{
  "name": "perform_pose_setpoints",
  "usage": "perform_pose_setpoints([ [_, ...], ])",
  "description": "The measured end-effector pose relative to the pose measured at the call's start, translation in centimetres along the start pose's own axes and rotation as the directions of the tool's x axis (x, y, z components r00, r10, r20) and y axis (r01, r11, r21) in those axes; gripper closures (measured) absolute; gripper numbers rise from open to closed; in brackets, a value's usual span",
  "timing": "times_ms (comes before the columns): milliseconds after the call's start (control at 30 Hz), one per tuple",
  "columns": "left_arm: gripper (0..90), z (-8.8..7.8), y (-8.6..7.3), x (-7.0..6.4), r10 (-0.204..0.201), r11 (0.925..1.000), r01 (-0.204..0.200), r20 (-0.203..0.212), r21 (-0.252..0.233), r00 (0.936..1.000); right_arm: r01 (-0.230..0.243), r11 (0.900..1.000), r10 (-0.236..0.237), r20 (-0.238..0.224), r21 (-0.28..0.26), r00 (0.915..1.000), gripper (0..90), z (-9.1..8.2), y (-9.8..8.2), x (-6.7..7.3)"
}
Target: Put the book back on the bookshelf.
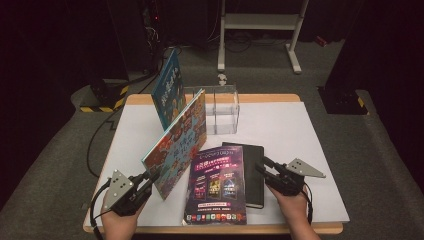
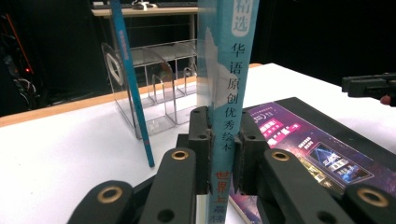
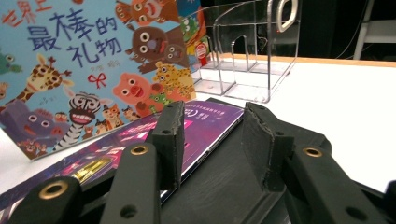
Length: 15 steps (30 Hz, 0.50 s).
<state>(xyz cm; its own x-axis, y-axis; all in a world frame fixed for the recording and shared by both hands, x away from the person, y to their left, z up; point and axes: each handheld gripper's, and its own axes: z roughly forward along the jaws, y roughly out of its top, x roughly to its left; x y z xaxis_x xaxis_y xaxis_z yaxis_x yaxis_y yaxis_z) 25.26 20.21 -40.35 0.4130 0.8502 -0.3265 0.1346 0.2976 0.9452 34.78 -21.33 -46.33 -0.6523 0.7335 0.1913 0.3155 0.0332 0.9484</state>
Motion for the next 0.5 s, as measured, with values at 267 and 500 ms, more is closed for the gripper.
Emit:
perform_pose_setpoints([
  [267,79.6,-0.36,-0.10,0.57,-0.013,0.9999,0.013,0.010,0.006,0.9999,-0.014,1.000,0.014,0.000,-0.005,0.9999,59.0,0.23,0.12,-0.38],
  [500,77.9,-0.42,-0.09,0.76,-0.017,0.9997,0.016,0.044,0.021,0.9989,-0.018,1.000,0.018,0.002,-0.005,0.9998,59.1,0.20,0.10,-0.44],
])
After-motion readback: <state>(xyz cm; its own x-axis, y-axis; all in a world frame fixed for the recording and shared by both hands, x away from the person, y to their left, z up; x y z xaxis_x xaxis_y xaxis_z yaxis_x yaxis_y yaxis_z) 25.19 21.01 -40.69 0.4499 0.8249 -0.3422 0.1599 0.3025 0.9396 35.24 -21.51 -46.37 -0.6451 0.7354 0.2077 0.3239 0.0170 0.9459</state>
